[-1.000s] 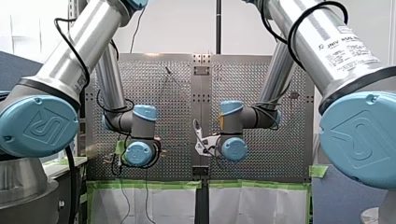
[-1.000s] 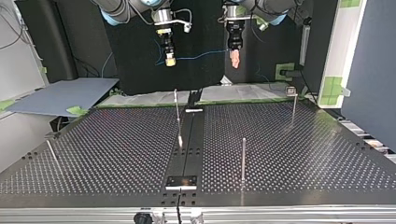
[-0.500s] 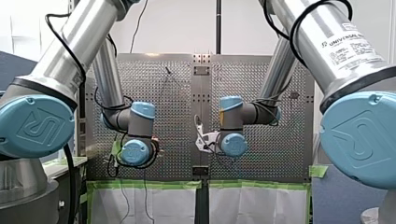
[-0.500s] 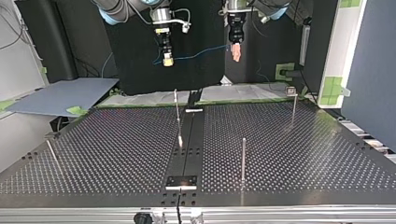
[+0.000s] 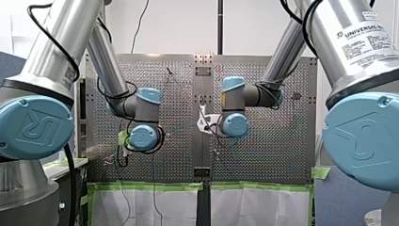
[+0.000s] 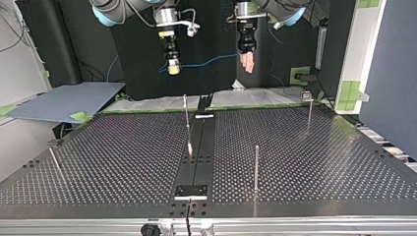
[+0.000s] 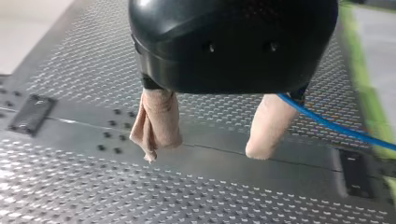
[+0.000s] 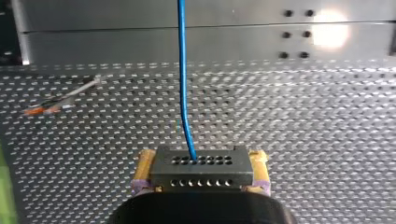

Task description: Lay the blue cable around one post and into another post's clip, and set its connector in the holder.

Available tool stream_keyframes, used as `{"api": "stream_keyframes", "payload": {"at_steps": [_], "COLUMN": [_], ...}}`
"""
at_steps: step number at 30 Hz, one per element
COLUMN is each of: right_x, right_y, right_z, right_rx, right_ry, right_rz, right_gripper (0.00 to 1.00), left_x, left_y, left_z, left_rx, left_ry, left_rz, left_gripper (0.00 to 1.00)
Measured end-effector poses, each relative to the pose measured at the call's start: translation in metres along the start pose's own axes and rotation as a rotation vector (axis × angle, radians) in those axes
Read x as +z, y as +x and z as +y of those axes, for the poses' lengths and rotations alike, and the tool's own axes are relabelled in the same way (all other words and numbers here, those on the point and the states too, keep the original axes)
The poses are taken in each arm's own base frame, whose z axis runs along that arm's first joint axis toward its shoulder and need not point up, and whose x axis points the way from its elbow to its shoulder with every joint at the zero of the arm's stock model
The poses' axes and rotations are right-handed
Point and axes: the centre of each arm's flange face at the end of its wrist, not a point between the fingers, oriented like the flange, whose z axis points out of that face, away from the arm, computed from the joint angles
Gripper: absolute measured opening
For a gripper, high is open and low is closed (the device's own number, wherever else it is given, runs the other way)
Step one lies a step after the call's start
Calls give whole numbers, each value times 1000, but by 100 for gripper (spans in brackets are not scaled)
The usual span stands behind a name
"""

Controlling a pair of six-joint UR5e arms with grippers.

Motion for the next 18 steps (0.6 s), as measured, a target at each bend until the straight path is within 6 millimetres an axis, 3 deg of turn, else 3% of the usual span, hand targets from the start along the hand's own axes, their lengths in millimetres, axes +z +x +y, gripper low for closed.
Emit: {"api": "stream_keyframes", "payload": {"at_steps": [18], "right_x": [25], "right_y": [138], "right_z": [-11], "right_rx": [49], "right_ry": [-3], "right_rz": [155], "right_gripper": [0], "left_x": [48], "left_y": [-104], "left_z": [-33], "left_rx": [-184], "left_ry": [-14], "left_rz": [-139], "left_gripper": [100]}}
